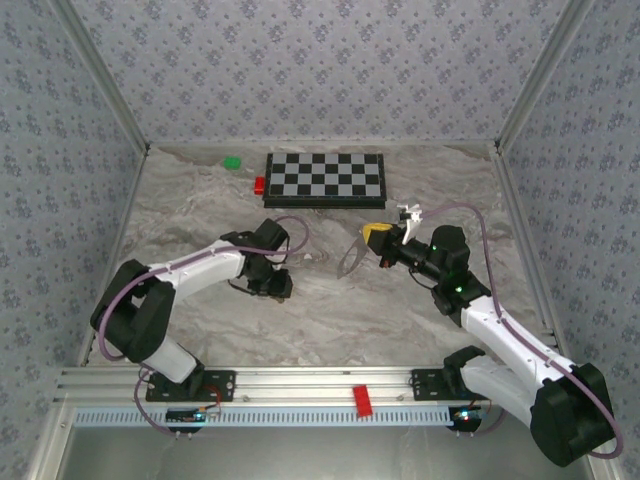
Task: Put the keys on the keyring
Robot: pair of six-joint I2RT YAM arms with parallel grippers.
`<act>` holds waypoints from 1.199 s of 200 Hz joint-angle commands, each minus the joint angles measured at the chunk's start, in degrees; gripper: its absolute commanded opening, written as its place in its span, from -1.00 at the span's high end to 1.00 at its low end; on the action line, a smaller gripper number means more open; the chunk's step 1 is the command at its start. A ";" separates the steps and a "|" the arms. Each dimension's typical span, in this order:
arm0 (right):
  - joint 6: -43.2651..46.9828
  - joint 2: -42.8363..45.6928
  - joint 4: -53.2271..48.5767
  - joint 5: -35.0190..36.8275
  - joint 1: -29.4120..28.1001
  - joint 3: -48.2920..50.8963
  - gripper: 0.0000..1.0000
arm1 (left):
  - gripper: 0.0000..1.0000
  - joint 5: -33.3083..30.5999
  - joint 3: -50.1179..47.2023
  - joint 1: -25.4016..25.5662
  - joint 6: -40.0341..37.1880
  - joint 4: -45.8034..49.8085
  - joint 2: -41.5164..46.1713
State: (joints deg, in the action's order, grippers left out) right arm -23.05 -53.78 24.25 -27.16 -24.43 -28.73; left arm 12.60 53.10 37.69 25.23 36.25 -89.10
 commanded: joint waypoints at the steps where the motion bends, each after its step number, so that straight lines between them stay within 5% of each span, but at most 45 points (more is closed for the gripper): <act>1: -0.19 0.39 2.16 0.35 -0.42 0.26 1.00 | 0.50 -1.59 2.46 1.03 -1.41 2.38 -1.80; 240: -0.07 1.18 1.94 0.44 -0.51 0.36 1.00 | 0.76 -3.32 6.02 2.38 -3.09 7.06 -7.84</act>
State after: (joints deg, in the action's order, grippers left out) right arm -23.07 -53.78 24.25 -27.16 -24.53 -28.73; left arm 9.76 57.63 39.77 22.98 40.99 -96.51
